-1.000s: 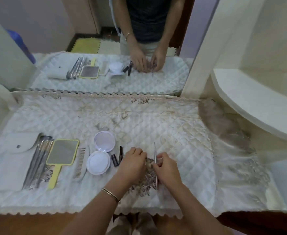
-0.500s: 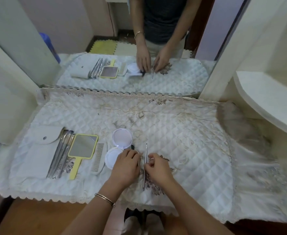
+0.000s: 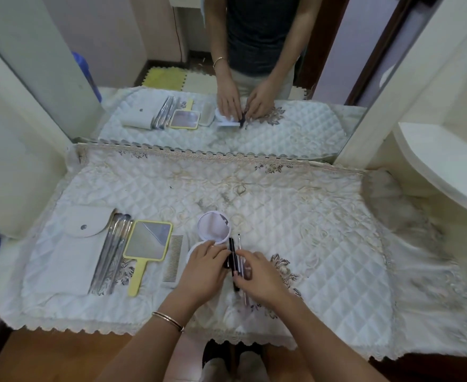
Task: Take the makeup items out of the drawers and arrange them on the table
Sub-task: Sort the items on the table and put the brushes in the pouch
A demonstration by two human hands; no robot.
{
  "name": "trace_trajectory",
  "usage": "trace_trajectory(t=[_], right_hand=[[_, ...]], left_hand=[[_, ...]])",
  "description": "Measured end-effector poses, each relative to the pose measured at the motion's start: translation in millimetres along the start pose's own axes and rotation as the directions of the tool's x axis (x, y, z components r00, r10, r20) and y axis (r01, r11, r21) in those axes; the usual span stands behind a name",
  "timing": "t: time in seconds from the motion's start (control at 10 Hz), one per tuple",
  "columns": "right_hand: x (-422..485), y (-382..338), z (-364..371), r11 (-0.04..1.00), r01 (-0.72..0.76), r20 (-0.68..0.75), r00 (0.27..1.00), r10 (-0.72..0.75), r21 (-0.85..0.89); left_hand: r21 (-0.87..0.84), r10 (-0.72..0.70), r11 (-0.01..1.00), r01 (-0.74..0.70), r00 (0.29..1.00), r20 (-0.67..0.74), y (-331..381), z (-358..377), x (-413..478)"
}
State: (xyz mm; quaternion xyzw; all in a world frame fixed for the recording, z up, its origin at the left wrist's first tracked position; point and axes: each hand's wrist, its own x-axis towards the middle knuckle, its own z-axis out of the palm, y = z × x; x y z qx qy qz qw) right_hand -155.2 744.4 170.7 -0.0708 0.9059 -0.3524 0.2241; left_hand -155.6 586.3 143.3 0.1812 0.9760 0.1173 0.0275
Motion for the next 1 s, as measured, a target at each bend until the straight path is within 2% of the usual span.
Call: trace_trajectory(t=[0.1, 0.3, 0.4, 0.5, 0.6, 0.9, 1.0], right_hand=[[-3, 0, 5, 1.0, -0.007, -0.004, 1.0, 0.007, -0.012], [1, -11, 18, 0.998, -0.061, -0.129, 0.99, 0.062, 0.013], [1, -14, 24, 0.998, -0.059, -0.168, 0.984, 0.064, 0.035], [3, -16, 28, 0.993, -0.095, -0.202, 0.973, 0.107, 0.069], [6, -18, 30, 0.987, -0.126, -0.204, 0.968, 0.143, 0.096], [3, -20, 27, 0.977, -0.187, -0.148, 0.969, 0.2, 0.099], [3, -22, 21, 0.976, -0.194, -0.125, 0.971, 0.206, 0.099]], left_hand=[[0.008, 0.044, 0.999, -0.044, 0.998, -0.048, -7, 3, -1], [0.029, 0.058, 0.998, -0.057, 0.997, -0.048, -10, -1, -4], [0.016, 0.001, 1.0, -0.001, 1.0, -0.007, -16, -5, -9], [-0.009, 0.009, 1.0, -0.009, 0.999, 0.051, -25, -4, -12], [-0.061, -0.005, 0.998, 0.011, 0.996, 0.084, -25, -5, -11], [-0.043, -0.019, 0.999, 0.023, 0.997, 0.081, -27, -3, -9], [-0.085, -0.007, 0.996, 0.014, 0.997, 0.08, -26, -3, -9]])
